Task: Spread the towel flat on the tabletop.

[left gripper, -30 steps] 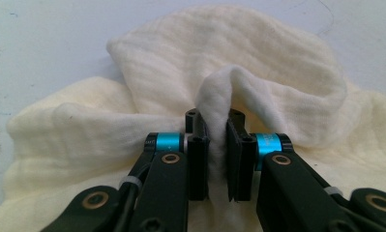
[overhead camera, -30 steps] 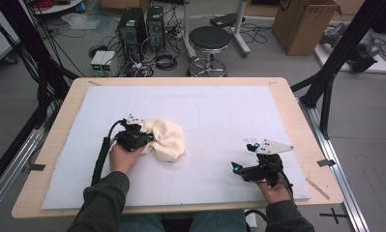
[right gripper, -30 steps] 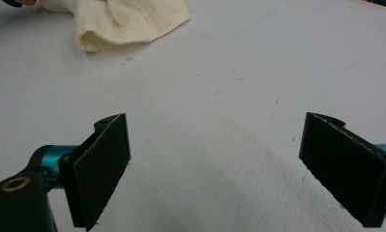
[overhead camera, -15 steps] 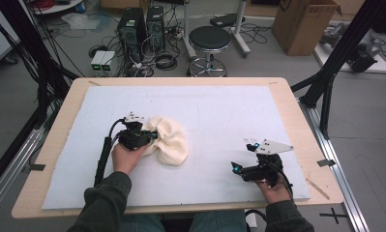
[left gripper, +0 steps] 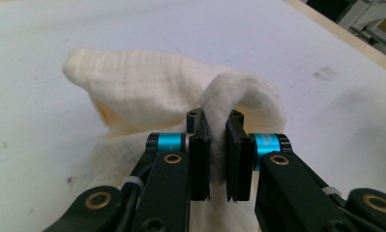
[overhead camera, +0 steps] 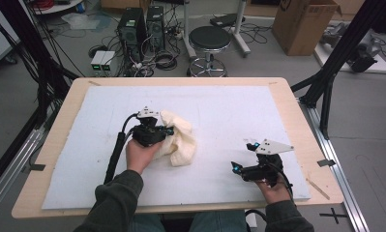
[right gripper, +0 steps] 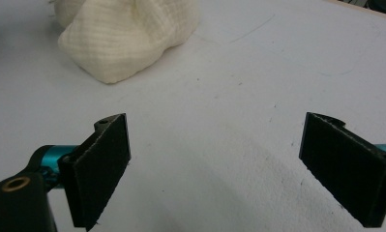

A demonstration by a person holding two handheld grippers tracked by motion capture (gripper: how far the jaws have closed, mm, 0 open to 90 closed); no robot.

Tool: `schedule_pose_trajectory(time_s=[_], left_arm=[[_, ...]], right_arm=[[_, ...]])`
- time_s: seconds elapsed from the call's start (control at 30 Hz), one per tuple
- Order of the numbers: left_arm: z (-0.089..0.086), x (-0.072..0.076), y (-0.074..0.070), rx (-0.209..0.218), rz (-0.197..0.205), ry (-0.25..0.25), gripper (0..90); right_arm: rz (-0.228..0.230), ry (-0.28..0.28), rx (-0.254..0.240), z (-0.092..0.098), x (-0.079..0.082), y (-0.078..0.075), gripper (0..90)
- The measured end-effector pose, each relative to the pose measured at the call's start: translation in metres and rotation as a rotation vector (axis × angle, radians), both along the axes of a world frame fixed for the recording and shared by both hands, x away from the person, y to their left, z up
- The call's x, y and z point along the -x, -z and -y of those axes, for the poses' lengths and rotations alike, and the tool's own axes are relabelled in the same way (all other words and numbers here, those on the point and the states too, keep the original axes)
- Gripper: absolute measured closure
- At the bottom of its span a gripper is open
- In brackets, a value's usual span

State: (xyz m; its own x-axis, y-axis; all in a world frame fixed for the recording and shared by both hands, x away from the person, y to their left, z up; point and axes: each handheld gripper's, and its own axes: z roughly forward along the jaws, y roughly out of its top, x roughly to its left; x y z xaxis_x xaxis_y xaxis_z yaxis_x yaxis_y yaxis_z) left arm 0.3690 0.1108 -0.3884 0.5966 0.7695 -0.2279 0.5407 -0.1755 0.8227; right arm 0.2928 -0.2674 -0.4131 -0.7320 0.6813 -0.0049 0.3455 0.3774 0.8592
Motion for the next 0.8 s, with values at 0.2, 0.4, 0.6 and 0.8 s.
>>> schedule_pose_trajectory(time_s=[0.2,0.4,0.6,0.8], left_arm=[[0.017,0.003,-0.012,0.023,0.015,0.033,81.9],[0.032,0.007,-0.020,0.059,0.016,0.066,81.9],[0.046,0.005,-0.026,0.093,0.015,0.085,81.7],[0.063,-0.010,-0.013,0.046,0.018,0.081,79.8]], right_arm=[[0.005,0.003,-0.004,0.001,0.001,-0.001,10.1],[0.004,0.000,-0.006,0.001,0.000,-0.001,10.1],[0.006,-0.005,-0.002,-0.001,-0.001,-0.001,10.1],[0.001,-0.012,-0.001,-0.004,-0.002,0.000,10.1]])
